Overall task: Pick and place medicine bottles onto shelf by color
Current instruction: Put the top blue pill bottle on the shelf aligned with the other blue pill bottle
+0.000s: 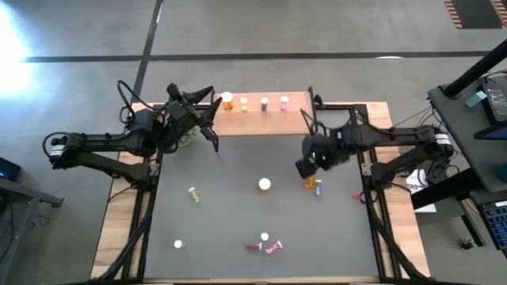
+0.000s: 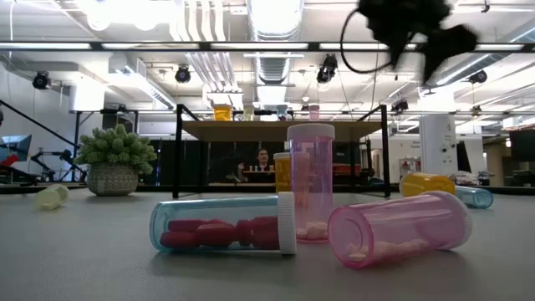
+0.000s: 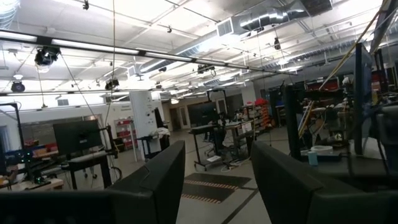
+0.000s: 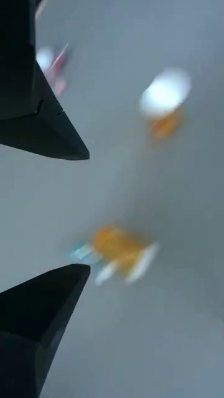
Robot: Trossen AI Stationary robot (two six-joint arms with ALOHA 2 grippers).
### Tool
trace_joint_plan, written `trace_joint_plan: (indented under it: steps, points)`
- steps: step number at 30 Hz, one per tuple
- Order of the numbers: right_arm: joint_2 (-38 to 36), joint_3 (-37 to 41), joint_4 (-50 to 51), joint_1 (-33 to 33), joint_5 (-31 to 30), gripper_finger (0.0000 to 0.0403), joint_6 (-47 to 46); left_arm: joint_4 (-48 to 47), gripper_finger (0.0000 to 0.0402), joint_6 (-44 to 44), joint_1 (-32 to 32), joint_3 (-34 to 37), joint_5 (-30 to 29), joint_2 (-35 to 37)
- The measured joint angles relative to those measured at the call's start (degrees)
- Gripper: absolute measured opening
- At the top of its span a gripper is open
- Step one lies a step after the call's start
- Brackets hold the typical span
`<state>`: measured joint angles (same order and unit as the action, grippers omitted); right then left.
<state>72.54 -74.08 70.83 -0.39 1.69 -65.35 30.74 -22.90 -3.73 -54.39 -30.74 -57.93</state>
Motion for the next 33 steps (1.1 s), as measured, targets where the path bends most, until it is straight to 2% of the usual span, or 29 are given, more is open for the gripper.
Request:
trace_joint_plan:
  steps: [6,10,15,18,24,28,33]
  points:
    - [2.3,0.3,14.2,4.9,0.1,0.0274,-6.0,-0.1,0.0169,0.0,0.0,0.0,0.0,0.0]
    - [2.5,2.1,13.9,5.4,0.0,0.0274,-5.1,-0.1,0.0169,1.2,0.5,0.0,0.0,0.0]
    - [0.9,7.7,13.9,5.4,3.0,0.0274,-2.1,0.0,0.0169,11.0,0.9,0.0,0.1,0.0]
    - [-0.6,11.6,11.5,5.4,6.4,0.0275,-1.2,0.0,0.0169,16.5,0.9,0.0,0.3,0.0]
    - [-5.0,19.7,-2.8,5.4,10.5,0.0276,-1.3,0.0,0.0169,22.0,1.8,0.1,0.7,0.0]
    - [-7.1,23.2,-7.6,5.4,10.2,0.0276,-4.4,0.0,0.0169,22.6,3.0,0.2,0.9,0.0]
    - [-7.4,26.3,-10.2,5.4,5.3,0.0274,-9.2,0.0,0.0169,22.7,4.4,0.4,1.1,-0.3]
